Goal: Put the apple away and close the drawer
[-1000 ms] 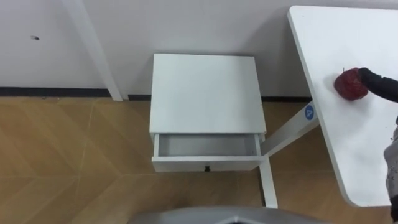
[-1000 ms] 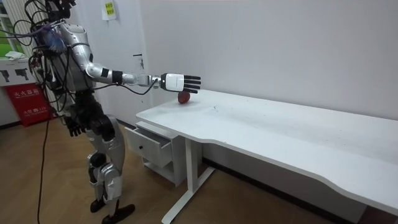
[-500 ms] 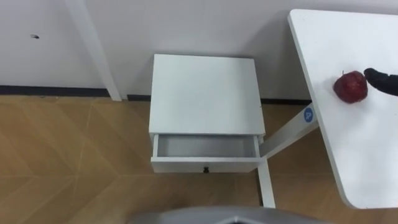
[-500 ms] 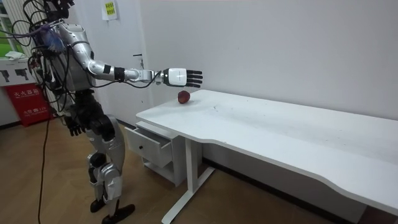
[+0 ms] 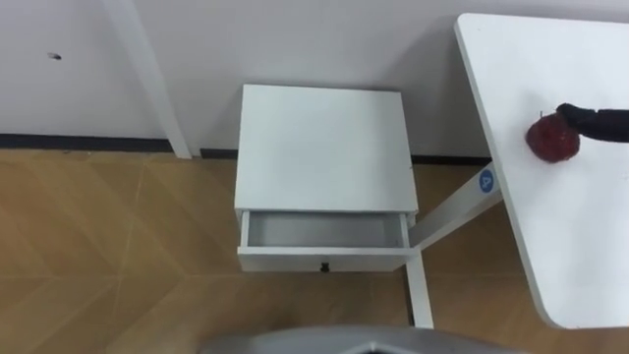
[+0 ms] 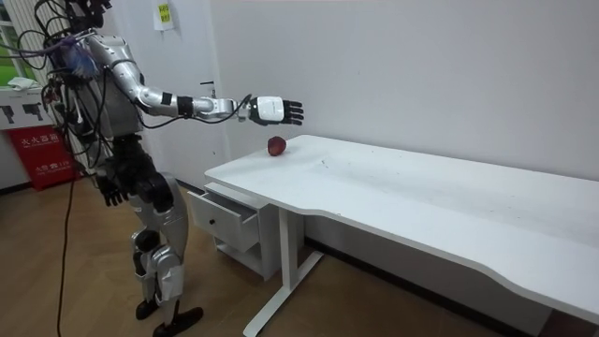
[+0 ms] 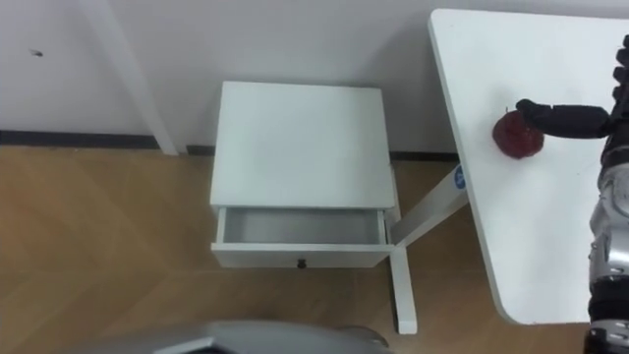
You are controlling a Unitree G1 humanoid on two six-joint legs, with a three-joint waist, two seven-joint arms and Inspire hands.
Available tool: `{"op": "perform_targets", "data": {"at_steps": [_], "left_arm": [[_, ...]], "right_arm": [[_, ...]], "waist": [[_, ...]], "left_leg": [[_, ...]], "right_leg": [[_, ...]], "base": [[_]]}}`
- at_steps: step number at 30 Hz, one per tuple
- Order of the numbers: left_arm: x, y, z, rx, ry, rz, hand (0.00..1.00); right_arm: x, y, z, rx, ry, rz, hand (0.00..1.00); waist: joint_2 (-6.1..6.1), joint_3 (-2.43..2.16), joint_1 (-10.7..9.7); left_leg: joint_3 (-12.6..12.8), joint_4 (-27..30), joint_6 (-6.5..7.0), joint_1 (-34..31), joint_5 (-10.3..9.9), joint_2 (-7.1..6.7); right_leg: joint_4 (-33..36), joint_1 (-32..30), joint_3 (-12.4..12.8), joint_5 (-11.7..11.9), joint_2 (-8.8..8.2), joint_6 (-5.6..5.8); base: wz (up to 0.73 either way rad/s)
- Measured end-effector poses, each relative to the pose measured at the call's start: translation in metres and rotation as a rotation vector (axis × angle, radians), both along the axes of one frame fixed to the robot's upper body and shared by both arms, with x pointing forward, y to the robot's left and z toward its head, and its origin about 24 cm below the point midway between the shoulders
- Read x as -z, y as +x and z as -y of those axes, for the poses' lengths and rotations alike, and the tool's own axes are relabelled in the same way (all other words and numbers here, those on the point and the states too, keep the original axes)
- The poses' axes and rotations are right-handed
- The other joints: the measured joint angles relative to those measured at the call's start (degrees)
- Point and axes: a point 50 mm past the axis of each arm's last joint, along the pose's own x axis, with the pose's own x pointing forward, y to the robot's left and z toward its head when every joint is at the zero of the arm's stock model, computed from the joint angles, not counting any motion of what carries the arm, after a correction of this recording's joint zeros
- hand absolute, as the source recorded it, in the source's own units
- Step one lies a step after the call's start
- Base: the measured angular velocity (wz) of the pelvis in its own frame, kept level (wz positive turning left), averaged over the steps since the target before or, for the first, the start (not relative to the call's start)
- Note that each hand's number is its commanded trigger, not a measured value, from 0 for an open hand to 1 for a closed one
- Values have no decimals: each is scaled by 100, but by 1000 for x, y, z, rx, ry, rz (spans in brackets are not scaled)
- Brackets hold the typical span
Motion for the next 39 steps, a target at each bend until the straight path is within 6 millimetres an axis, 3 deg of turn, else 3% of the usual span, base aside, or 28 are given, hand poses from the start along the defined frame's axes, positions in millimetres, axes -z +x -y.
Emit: {"op": "perform_targets", "data": {"at_steps": [11,17,21,22,23,24,26,27,39], "left_arm": [[1,6,2,33,-18,4,0],[3,8,4,44,-24,5,0],[3,8,5,69,-23,-11,0],[4,8,5,77,-23,-14,0],[4,8,5,79,-23,-15,0],[4,8,5,82,-23,-16,0],[3,8,4,83,-18,-20,0],[3,8,3,84,-15,-20,0],[2,10,1,97,-14,-20,0]], "right_arm": [[29,7,-19,-168,12,-184,0],[40,3,-13,-138,28,-230,0],[52,-4,-12,-128,40,-292,0],[57,-7,-13,-130,47,-311,6],[61,-9,-14,-134,56,-335,22],[63,-10,-14,-136,59,-345,48],[62,-9,-14,-141,54,-333,76],[62,-9,-14,-139,53,-332,100],[64,-16,-11,-114,4,-333,100]], "waist": [[151,19,183],[47,-14,269],[17,-4,303],[19,2,302],[26,7,303],[28,8,303],[54,17,298],[50,14,298],[94,-23,290]], "left_leg": [[-35,-31,-5,86,3,-1],[-71,8,-8,89,5,-2],[-83,5,-8,129,5,-5],[-85,4,-8,127,5,-5],[-89,-4,-8,121,5,-6],[-89,-9,-8,117,5,-7],[-90,-19,-8,116,4,-7],[-90,-19,-8,116,4,-7],[-90,4,-12,130,4,-5]], "right_leg": [[-19,78,-10,0,2,0],[-16,93,-36,0,4,0],[-14,139,-32,0,2,0],[-18,142,-34,0,4,0],[-21,142,-32,0,3,0],[-21,141,-32,0,3,0],[-29,144,-37,0,4,0],[-38,149,-38,0,5,0],[-97,210,-135,0,4,0]], "base": [[2],[1],[0],[0],[0],[0],[0],[0],[0]]}}
